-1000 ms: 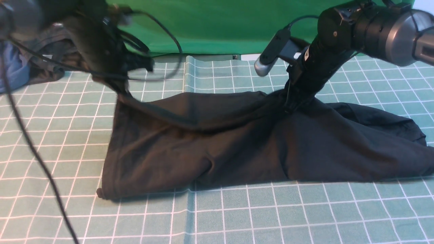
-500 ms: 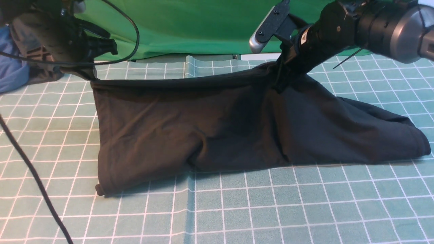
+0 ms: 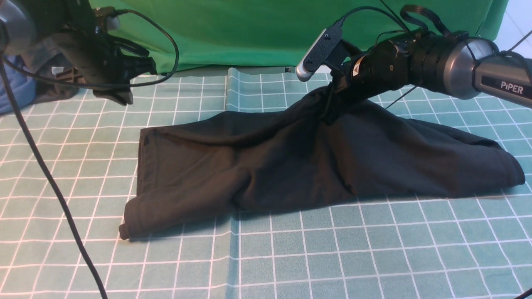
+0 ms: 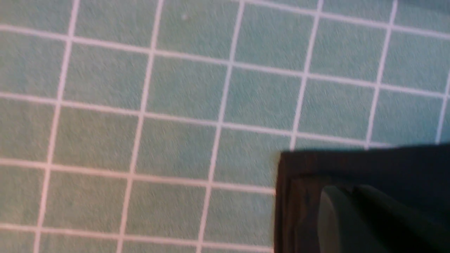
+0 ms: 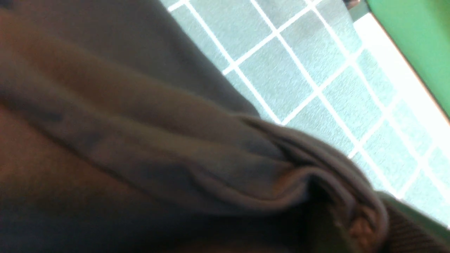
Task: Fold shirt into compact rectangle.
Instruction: 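Fold the black garment in half by bringing its near edge over to the far edge, then pull the folded dark garment lengthwise by its ends to straighten it flat on the table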
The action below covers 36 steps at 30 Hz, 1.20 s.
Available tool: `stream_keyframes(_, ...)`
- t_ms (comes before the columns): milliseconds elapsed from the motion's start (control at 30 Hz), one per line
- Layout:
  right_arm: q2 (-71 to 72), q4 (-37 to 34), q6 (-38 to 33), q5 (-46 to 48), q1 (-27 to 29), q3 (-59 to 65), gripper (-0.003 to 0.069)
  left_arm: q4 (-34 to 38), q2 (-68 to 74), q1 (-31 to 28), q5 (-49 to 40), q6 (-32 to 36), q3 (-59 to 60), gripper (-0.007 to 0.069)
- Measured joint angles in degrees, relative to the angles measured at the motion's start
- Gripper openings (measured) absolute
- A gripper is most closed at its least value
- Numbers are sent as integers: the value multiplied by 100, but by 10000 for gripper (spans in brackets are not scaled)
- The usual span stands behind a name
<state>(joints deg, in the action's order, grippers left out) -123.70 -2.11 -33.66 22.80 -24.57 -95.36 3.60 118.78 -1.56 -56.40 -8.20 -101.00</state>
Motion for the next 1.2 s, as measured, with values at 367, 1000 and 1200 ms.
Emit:
stream_keyframes(367,482,5,624,284,0,0,437,365,-133,1092,-722,737,-6,4)
stream_keyframes(1000,1358,210,696,950,0,0,22,1141,1080,1932,812,1287,-38,7)
stream_keyframes(1200,1369,241,890,1322,0,0,22,517,1277,1808,2324,467,-70,7)
